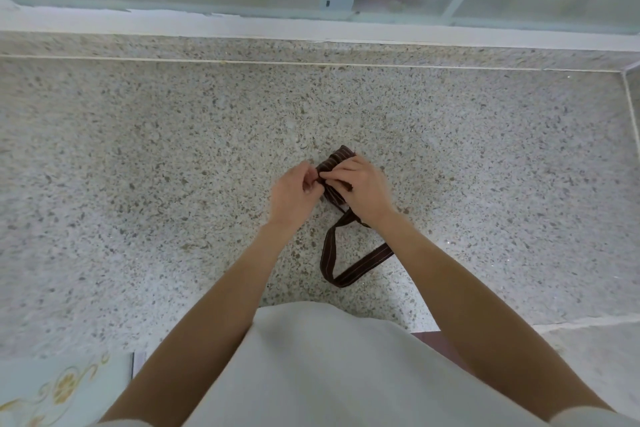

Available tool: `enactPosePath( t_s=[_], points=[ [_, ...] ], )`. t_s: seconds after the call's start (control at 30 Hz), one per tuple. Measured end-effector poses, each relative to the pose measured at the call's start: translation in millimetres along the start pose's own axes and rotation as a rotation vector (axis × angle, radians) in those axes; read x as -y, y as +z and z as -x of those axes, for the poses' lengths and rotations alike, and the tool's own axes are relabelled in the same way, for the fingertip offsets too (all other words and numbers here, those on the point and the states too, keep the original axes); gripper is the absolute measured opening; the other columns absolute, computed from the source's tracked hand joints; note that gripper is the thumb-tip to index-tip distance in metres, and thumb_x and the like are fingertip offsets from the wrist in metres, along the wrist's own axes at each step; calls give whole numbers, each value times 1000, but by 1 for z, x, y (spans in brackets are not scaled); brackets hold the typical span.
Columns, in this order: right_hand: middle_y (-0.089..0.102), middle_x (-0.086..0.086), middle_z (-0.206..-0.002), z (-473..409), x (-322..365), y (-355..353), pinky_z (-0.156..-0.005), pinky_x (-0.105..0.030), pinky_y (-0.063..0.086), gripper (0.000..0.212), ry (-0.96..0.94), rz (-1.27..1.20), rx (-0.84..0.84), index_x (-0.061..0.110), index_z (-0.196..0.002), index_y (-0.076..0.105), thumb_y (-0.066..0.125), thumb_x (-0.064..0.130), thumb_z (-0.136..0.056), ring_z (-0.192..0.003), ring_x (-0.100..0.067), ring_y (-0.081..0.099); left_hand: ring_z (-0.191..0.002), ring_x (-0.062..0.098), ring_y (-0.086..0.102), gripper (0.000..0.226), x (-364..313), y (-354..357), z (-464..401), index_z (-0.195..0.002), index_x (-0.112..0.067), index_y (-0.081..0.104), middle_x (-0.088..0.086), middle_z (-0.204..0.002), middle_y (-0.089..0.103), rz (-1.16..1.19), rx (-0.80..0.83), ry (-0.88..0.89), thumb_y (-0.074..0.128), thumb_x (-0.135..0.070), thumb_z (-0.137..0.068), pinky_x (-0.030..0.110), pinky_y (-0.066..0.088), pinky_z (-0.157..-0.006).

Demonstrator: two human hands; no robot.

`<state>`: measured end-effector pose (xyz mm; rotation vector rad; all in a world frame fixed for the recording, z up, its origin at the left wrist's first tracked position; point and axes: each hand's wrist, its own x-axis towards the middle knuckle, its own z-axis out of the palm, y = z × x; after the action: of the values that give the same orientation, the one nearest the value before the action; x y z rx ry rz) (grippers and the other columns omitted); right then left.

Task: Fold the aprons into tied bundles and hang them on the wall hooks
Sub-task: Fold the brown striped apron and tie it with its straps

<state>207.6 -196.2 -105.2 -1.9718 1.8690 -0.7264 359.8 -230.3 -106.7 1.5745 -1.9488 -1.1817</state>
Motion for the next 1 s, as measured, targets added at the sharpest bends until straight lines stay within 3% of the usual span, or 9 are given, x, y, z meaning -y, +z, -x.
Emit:
enactPosePath(
  t_s=[0.1,0.2,0.33,0.47,0.57,0.67,0.77,0.83,1.0],
  points=[
    [71,4,-87,4,2,6,-72,-32,53,13,114,-91,-3,21,-93,75,68,17,-83,-86,-15,63,-58,7,43,14,9,-1,1,-87,-13,59,-3,-71,52,62,70,-110,47,-7,-89,22,35,-56],
    [71,3,-86,4,4,7,-69,-30,54,11,116,-54,26,19,-90,75,68,15,-82,-85,-14,65,-67,5,45,19,17,-6,1,-89,-14,58,-1,-88,49,85,150,-163,41,-8,-95,21,38,-63],
    [70,4,-84,3,8,6,-68,-16,43,10,88,6,26,18,-86,75,72,12,-79,-84,-14,64,-88,5,57,21,21,-9,2,-110,-13,58,-1,-105,59,144,170,-135,54,-8,-90,9,43,-76],
    [70,1,-84,3,7,9,-70,-21,46,9,90,5,15,15,-86,75,71,10,-79,-84,-17,63,-79,-4,59,27,18,-5,1,-107,-12,62,-5,-90,66,209,126,-124,69,-9,-81,2,42,-71],
    [70,2,-84,2,8,9,-68,-20,43,9,86,17,21,16,-86,75,71,11,-80,-84,-17,63,-73,-1,58,13,18,-7,3,-93,-13,67,-7,-81,64,161,67,-79,71,-13,-81,3,43,-68],
    [70,4,-84,0,10,10,-68,-21,45,9,95,5,34,17,-86,75,70,12,-81,-85,-16,63,-69,3,56,10,20,-10,6,-92,-14,69,-6,-81,64,-27,58,-47,66,-13,-83,5,40,-64],
    [69,5,-86,0,11,11,-72,-26,50,11,177,-75,52,17,-90,72,67,10,-83,-85,-12,62,-76,15,60,16,22,-9,6,-95,-13,70,0,-87,66,-283,82,-15,60,-15,-83,23,46,-69],
    [68,4,-86,-1,12,8,-75,-22,47,12,275,-149,59,15,-95,67,66,9,-84,-82,-8,62,-82,23,61,20,25,-11,4,-98,-12,69,5,-91,65,-394,135,-14,57,-16,-83,31,47,-72],
    [64,1,-78,-5,20,3,-64,-5,34,14,430,-241,10,10,-95,58,65,7,-84,-65,1,52,-88,23,65,22,30,-17,0,-103,-18,70,2,-93,70,-441,190,-18,55,-19,-86,34,51,-78]
  ],
)
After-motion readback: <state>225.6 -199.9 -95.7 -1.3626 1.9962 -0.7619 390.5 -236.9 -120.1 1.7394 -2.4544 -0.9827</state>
